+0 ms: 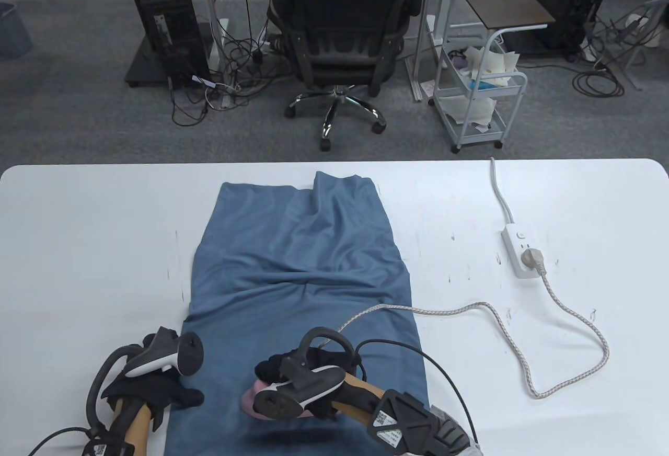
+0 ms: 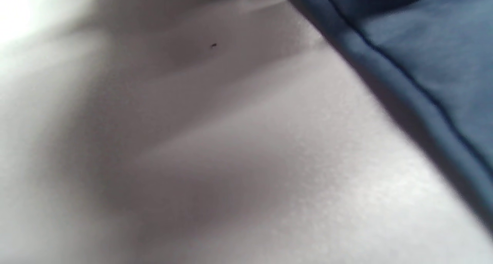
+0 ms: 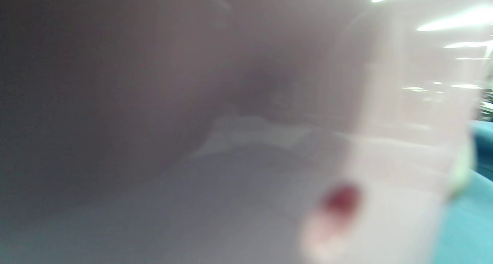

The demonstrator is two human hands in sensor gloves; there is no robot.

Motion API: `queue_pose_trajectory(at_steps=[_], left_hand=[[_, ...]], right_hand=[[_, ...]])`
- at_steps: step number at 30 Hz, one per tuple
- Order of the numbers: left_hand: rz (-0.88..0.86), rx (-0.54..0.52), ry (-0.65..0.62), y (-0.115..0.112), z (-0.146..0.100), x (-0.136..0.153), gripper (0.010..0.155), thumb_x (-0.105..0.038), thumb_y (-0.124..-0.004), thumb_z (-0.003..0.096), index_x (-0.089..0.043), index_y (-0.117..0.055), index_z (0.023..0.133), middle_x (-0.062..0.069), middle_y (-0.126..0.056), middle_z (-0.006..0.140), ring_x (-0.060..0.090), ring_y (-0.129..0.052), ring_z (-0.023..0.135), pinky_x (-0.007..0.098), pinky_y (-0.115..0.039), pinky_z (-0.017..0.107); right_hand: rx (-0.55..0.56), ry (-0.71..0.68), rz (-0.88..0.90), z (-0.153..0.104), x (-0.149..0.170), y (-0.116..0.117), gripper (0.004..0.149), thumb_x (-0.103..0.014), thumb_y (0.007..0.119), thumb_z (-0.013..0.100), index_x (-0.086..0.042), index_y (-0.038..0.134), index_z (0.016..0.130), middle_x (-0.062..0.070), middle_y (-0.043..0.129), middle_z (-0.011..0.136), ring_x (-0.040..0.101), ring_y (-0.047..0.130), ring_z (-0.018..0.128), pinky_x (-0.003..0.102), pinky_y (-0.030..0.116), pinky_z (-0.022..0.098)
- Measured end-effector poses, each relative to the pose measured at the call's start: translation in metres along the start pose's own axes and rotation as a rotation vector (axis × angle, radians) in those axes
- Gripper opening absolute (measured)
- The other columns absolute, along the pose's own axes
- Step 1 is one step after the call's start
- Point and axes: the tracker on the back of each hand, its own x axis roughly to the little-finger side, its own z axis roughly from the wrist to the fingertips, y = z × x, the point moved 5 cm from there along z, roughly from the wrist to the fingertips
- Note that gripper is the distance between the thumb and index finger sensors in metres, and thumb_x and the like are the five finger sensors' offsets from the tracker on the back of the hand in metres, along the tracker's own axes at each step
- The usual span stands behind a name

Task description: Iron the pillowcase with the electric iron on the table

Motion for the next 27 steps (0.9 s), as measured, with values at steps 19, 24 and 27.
queue_pose_trajectory(at_steps=[19, 24, 27], left_hand=[[-0.003, -0.002, -0.006, 0.0, 0.0, -0.001, 0.11, -0.068, -0.061, 0.0374, -0.018, 0.004, 0.11, 0.026, 0.001, 0.117, 0.055, -0.012, 0.108, 0.068, -0.025, 0.075], [-0.005, -0.001, -0.006, -0.001, 0.0, -0.001, 0.11, -0.068, -0.061, 0.0375, -0.018, 0.005, 0.11, 0.026, 0.001, 0.117, 0.055, -0.012, 0.108, 0.068, -0.024, 0.074], [-0.005, -0.001, -0.007, -0.001, 0.0, -0.001, 0.11, -0.068, -0.061, 0.0375, -0.018, 0.005, 0.11, 0.026, 0.001, 0.117, 0.055, -0.012, 0.108, 0.068, -0.024, 0.075]], right_hand=[[0.013, 0.15, 0.004, 0.03, 0.04, 0.002, 0.068, -0.058, 0.046, 0.051, -0.008, 0.067, 0.092, -0.003, 0.089, 0.056, 0.007, 0.094, 0.027, 0.025, 0.087, 0.023], [0.03, -0.063, 0.01, 0.022, -0.013, -0.005, 0.068, -0.058, 0.046, 0.05, -0.009, 0.067, 0.092, -0.004, 0.089, 0.056, 0.006, 0.094, 0.027, 0.024, 0.088, 0.023], [0.046, -0.174, 0.004, 0.016, -0.041, -0.009, 0.068, -0.059, 0.046, 0.05, -0.009, 0.067, 0.092, -0.004, 0.089, 0.055, 0.006, 0.094, 0.027, 0.024, 0.088, 0.023]])
